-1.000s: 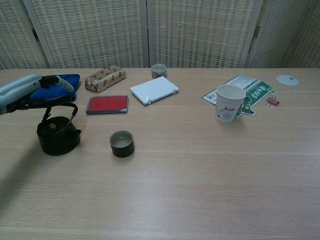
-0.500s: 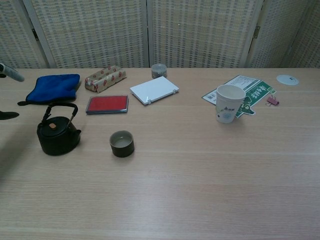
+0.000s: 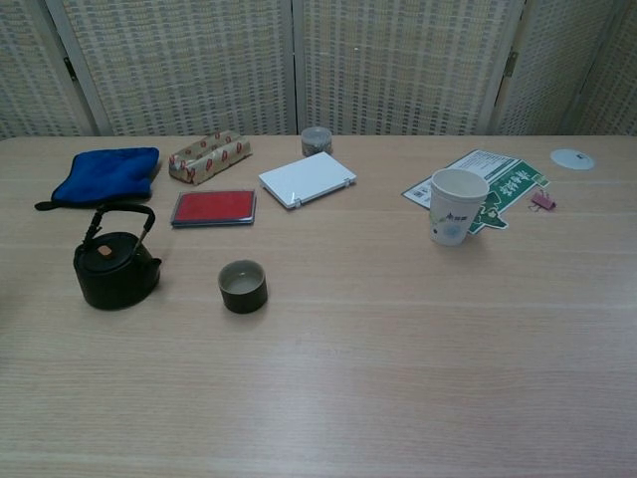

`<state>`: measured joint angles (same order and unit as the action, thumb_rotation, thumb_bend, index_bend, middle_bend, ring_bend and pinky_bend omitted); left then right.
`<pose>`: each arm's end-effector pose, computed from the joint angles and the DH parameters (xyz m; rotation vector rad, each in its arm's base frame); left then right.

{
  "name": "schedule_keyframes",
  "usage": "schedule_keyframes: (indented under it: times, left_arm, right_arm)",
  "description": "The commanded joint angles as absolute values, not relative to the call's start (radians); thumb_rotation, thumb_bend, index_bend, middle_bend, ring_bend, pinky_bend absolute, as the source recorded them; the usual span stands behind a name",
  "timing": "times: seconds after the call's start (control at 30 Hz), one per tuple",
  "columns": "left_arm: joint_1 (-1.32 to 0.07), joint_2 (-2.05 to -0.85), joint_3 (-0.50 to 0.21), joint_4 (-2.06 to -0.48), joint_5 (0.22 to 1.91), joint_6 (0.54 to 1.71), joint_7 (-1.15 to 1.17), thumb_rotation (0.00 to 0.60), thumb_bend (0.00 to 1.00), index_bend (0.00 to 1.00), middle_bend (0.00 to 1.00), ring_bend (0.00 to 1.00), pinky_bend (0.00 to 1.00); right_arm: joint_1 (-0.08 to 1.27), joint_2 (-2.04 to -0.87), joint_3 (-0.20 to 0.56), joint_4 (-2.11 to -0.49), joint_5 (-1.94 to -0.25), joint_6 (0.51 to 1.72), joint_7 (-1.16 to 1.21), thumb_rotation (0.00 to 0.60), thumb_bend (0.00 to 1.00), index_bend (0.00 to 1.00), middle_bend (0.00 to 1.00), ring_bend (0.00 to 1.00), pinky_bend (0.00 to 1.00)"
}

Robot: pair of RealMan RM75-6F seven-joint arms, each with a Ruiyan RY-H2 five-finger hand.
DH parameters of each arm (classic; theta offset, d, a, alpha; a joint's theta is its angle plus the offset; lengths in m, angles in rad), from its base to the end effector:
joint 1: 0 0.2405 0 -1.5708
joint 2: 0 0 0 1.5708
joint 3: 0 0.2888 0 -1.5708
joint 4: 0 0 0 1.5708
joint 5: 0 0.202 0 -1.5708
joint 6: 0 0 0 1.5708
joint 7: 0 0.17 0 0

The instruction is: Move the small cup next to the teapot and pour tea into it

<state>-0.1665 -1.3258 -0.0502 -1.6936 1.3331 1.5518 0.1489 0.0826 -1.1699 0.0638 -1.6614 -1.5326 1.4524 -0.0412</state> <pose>-0.3090 0.2298 0.1200 -1.2362 -1.0144 -0.9938 -0.3193 -0.2095 0.1540 1.4111 -0.9513 0.9587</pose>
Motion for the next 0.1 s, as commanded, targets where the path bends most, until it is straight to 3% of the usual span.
schedule_keyframes:
  times: [0.03,0.1]
  left_arm:
    - [-0.152,-1.310,-0.027,-1.720,1.354,1.547,0.144,0.600,0.16,0.35,0.24,0.20,0.15]
    - [-0.145,-1.306,-0.016,-1.729,1.375,1.549,0.150,0.600,0.16,0.35,0.25,0.20,0.15]
  right_arm:
    - [0.085,-1.181,0.059,-1.654,-1.539,1.453,-0.045,0.600,0.20,0.31,0.28,0.18,0.27]
    - [0.084,-1.187,0.052,-1.654,-1.544,1.454,-0.042,0.600,0.20,0.31,0.28,0.18,0.27]
